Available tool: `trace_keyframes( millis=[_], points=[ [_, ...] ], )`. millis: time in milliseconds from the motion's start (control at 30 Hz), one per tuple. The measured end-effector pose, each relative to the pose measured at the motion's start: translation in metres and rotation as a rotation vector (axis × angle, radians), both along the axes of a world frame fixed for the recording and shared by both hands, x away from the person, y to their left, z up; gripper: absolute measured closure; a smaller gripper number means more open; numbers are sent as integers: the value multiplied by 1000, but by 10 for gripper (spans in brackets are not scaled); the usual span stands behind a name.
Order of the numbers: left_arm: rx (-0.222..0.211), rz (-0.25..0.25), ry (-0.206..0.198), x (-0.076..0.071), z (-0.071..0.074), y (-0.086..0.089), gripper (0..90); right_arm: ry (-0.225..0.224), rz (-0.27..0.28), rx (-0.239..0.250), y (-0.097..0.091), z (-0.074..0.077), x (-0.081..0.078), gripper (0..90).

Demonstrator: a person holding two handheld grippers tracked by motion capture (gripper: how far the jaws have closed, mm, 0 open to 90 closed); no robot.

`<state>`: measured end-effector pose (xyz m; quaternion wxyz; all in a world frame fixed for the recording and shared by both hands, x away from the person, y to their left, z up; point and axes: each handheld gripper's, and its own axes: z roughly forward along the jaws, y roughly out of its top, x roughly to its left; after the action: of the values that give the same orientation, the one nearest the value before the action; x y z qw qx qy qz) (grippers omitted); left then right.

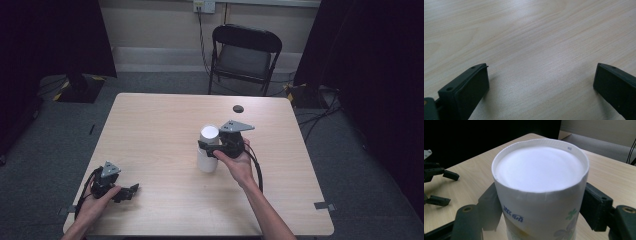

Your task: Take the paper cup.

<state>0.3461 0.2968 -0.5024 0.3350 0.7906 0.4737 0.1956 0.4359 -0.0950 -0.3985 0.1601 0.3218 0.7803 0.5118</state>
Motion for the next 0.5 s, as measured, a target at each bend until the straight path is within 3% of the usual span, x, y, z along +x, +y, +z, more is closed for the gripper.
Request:
trace_keyframes(
  millis=[500],
  points=[
    [1, -1, 0, 0, 0, 0, 0, -28, -5, -6, 1, 4, -3, 293]
  ],
)
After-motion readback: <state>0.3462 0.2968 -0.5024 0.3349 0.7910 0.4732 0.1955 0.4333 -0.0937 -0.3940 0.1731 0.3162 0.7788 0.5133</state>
